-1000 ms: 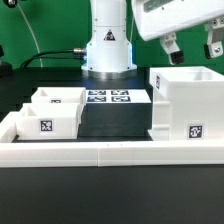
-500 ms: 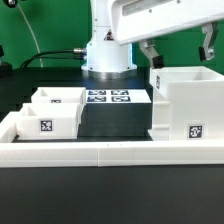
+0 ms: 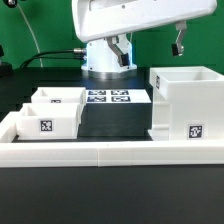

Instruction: Assemble drawer

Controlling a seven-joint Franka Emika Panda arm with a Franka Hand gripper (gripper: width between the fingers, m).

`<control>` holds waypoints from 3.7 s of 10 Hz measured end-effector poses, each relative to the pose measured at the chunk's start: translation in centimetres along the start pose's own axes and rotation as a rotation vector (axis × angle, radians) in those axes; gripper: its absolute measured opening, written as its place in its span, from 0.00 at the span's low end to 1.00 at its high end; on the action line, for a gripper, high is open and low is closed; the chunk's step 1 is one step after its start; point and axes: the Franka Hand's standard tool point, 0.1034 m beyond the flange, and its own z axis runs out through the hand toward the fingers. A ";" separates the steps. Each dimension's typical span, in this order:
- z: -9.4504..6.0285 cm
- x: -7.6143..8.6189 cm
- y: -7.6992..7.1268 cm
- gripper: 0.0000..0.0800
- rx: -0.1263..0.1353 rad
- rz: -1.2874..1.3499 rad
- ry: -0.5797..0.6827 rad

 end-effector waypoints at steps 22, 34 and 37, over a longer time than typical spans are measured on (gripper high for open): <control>5.7 -6.2 15.8 0.81 -0.166 -0.087 -0.076; 8.1 -8.0 17.0 0.81 -0.181 -0.193 -0.097; 8.7 -8.9 17.5 0.81 -0.181 -0.225 -0.119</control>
Offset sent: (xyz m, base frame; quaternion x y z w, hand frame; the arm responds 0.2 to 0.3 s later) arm 0.0000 0.0000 0.0000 0.0000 0.0000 0.0000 1.0000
